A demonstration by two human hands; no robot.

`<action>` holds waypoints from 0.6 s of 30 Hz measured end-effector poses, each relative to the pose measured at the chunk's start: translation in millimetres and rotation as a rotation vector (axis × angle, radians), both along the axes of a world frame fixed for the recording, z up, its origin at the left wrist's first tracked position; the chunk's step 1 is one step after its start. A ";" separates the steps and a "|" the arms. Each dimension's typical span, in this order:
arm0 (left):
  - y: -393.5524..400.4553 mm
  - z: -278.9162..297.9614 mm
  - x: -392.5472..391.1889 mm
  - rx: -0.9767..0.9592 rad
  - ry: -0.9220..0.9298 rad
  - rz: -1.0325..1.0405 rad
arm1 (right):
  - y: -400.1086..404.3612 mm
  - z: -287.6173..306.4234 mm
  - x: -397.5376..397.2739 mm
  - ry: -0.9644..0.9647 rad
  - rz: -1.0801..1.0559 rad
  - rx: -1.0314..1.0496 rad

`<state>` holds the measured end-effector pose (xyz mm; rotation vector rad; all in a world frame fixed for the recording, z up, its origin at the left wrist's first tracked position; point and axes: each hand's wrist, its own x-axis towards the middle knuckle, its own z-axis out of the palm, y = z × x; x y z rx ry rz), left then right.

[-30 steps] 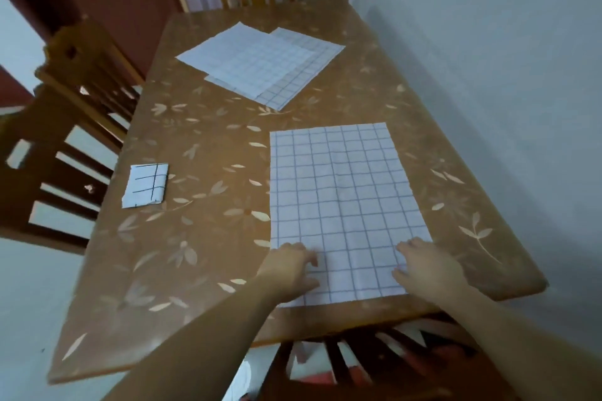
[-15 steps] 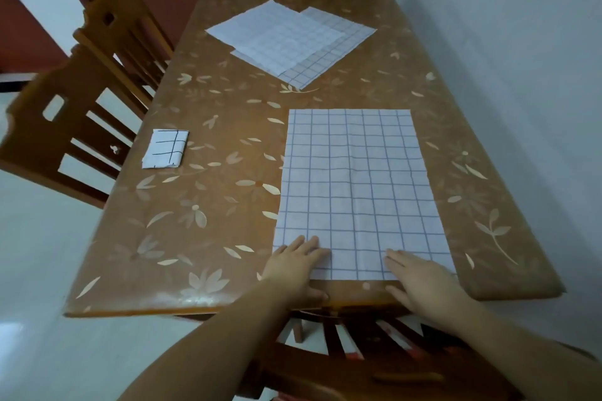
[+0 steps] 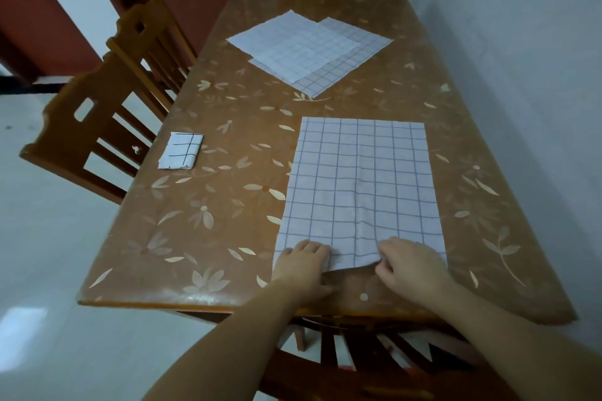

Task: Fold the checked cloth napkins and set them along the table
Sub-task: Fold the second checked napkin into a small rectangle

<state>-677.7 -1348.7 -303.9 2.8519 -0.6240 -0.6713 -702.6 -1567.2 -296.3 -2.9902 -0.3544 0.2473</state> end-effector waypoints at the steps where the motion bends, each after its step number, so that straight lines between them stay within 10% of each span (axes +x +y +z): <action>1: -1.7 1.1 1.2 -0.028 -0.020 0.026 | -3.2 4.7 1.5 -0.014 -0.044 0.115; 5: -2.7 16.6 11.9 -0.091 -0.060 0.176 | -21.6 25.2 6.2 -0.002 -0.074 0.291; 12: 21.8 43.1 27.6 0.011 -0.062 0.023 | -13.7 41.4 -11.0 0.053 0.085 -0.220; 18: 55.4 65.8 36.9 0.060 0.088 -0.055 | -25.0 60.2 -14.1 0.382 -0.018 -0.115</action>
